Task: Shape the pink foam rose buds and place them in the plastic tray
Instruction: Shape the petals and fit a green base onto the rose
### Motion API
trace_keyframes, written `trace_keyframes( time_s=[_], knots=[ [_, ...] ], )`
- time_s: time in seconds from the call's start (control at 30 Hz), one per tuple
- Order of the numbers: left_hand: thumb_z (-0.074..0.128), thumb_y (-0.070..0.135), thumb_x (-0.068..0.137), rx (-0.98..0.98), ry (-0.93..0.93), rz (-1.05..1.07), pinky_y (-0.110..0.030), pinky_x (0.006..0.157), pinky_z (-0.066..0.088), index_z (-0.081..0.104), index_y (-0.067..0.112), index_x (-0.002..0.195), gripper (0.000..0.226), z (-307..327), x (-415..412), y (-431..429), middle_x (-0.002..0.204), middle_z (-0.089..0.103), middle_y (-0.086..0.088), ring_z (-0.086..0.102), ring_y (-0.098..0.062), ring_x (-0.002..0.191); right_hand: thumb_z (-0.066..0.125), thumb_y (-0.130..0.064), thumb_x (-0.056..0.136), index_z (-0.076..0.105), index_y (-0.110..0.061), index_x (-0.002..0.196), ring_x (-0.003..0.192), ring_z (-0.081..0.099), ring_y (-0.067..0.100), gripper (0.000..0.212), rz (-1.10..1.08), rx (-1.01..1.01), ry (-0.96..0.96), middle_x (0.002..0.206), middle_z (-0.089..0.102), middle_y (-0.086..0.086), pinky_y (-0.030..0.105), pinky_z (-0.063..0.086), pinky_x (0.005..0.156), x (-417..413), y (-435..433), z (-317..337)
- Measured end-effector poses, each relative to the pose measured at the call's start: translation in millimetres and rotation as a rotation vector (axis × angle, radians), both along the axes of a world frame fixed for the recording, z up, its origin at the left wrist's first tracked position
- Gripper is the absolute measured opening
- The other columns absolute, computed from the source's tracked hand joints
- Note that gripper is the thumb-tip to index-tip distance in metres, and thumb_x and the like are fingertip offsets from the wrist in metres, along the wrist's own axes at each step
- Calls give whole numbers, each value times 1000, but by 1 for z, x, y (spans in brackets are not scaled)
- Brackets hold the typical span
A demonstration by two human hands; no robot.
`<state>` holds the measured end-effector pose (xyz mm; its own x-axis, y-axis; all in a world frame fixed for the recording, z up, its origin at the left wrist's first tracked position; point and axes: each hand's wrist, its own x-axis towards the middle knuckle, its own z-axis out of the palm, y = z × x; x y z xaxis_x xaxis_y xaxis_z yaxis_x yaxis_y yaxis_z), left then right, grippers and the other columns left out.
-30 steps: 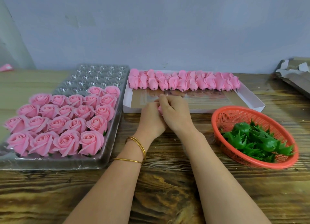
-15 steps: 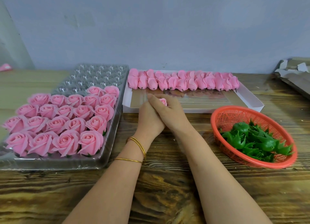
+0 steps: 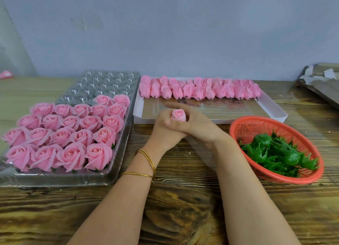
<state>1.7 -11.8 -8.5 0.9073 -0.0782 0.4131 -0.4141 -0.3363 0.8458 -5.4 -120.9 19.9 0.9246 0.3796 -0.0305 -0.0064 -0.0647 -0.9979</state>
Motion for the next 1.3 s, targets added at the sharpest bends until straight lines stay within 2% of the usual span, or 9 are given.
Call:
trace_keyframes(
  time_s=[0.03,0.13,0.37,0.53,0.7,0.83,1.1,1.2,1.3],
  knots=[
    [73,4,71,-46,30,-67,-1,59,43,59,33,66,33,2,-2,0,64,65,24,59,16,67,86,-30,66,57,-16,131,107,66,12,72,-13,23,-25,120,67,5,26,54,92,0,-3,2],
    [72,3,54,-223,191,-181,-22,64,52,64,24,75,31,3,-5,1,67,68,7,65,-6,67,77,-28,71,65,-17,118,103,67,12,50,-85,205,-116,114,70,5,28,55,91,2,-9,6],
    [58,-14,56,-285,401,-401,-15,40,29,51,2,68,22,6,-11,-1,45,41,3,42,-6,43,69,-23,78,80,-18,76,98,70,12,12,5,196,-227,100,76,1,21,53,80,3,-6,3],
    [56,-21,65,-310,498,-442,-24,52,30,49,-26,89,25,7,-12,0,79,45,-18,46,-30,78,68,-22,78,78,-10,77,101,70,13,15,51,172,-183,100,76,4,21,53,82,1,-3,4],
    [57,-10,56,-368,528,-421,-25,54,34,59,-6,76,20,10,-13,-1,73,51,-14,57,-26,76,65,-21,82,76,-11,87,103,68,10,15,86,112,-186,107,74,0,19,52,85,-3,1,6],
    [53,-7,56,-408,557,-432,-16,53,45,73,15,58,29,8,-14,0,63,67,5,68,-3,76,66,-17,88,74,-11,103,115,63,7,18,96,-17,-215,121,69,1,21,47,100,-2,-1,6],
    [52,-11,61,-458,583,-459,-10,42,37,59,3,66,16,13,-18,3,56,63,1,64,-4,62,60,-14,94,70,-16,111,97,65,3,20,126,-79,-211,100,73,-4,17,49,91,-5,3,8],
    [45,-25,80,-436,591,-455,-10,43,36,54,5,71,32,11,-15,3,59,61,2,61,-4,65,60,-16,94,70,-24,109,96,64,-2,19,128,-103,-202,97,73,-12,13,47,86,-5,3,8],
    [42,-30,79,-420,594,-445,-10,39,33,50,8,75,39,9,-13,5,54,56,6,58,-1,49,60,-16,95,68,-31,108,96,63,-6,21,114,-123,-180,99,71,-16,9,45,84,-5,2,6]
  ],
)
